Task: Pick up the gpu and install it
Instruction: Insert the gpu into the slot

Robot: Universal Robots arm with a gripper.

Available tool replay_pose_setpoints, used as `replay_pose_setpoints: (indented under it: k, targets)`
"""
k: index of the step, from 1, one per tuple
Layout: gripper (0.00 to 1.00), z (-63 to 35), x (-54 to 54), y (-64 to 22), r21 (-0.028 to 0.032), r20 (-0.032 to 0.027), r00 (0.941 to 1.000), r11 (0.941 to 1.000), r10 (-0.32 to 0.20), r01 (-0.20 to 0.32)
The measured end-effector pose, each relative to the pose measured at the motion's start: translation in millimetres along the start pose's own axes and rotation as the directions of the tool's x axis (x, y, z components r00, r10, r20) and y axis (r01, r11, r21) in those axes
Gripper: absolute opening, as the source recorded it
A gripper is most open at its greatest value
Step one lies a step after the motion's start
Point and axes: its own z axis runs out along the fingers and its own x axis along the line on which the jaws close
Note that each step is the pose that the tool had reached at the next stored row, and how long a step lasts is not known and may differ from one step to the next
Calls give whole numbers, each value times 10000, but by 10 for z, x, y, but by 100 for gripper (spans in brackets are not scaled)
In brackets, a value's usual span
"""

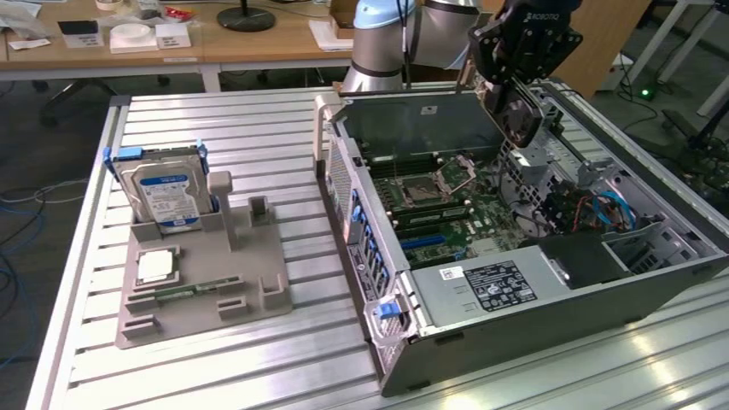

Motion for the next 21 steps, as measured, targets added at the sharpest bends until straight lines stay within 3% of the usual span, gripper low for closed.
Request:
replay_pose_setpoints:
  k: [10,15,21]
  targets:
    - [28,0,0,0,-1,1,10000,10000,-62,62]
    - [28,0,0,0,-13,14,9968,9968,-797,797]
    - [28,1,0,0,-29,32,9845,9845,-1751,1751]
